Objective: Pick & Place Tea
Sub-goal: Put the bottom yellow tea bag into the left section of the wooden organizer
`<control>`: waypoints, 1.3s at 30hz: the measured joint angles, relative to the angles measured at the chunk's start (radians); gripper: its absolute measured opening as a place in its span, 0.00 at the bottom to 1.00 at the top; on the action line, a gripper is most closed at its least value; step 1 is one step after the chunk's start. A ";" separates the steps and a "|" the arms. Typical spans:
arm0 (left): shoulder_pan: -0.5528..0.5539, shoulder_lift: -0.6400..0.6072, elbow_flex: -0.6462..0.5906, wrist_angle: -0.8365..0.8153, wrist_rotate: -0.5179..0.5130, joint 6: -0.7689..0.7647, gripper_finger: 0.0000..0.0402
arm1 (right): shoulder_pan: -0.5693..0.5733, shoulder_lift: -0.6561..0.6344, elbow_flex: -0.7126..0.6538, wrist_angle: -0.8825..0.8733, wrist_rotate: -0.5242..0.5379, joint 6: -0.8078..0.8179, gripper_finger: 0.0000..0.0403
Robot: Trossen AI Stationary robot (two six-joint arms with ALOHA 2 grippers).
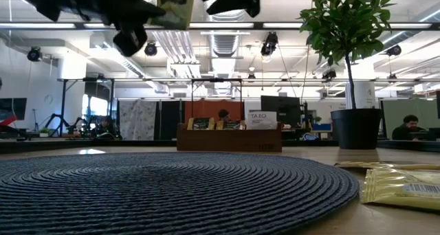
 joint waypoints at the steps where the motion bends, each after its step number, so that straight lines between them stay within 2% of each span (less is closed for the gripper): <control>1: 0.026 0.003 -0.006 -0.009 0.027 0.011 0.01 | -0.002 0.019 0.027 -0.027 0.000 -0.009 0.45; 6: 0.144 0.020 -0.017 0.026 0.151 0.025 0.01 | -0.013 0.085 0.129 -0.146 0.000 -0.038 0.45; 12: 0.209 0.037 -0.021 0.050 0.236 0.056 0.01 | -0.036 0.117 0.172 -0.143 0.001 -0.100 0.45; 18: 0.213 0.072 -0.009 0.062 0.237 0.073 0.01 | -0.083 0.118 0.178 -0.146 -0.010 -0.182 0.45; 23: 0.227 0.118 0.031 0.063 0.227 0.111 0.01 | -0.126 0.118 0.178 -0.146 -0.161 -0.163 0.45; 31: 0.265 0.198 0.055 0.058 0.218 0.154 0.01 | -0.140 0.113 0.200 -0.205 -0.171 -0.164 0.45; 39: 0.302 0.214 0.050 0.070 0.237 0.178 0.01 | -0.141 0.092 0.218 -0.271 -0.172 -0.183 0.45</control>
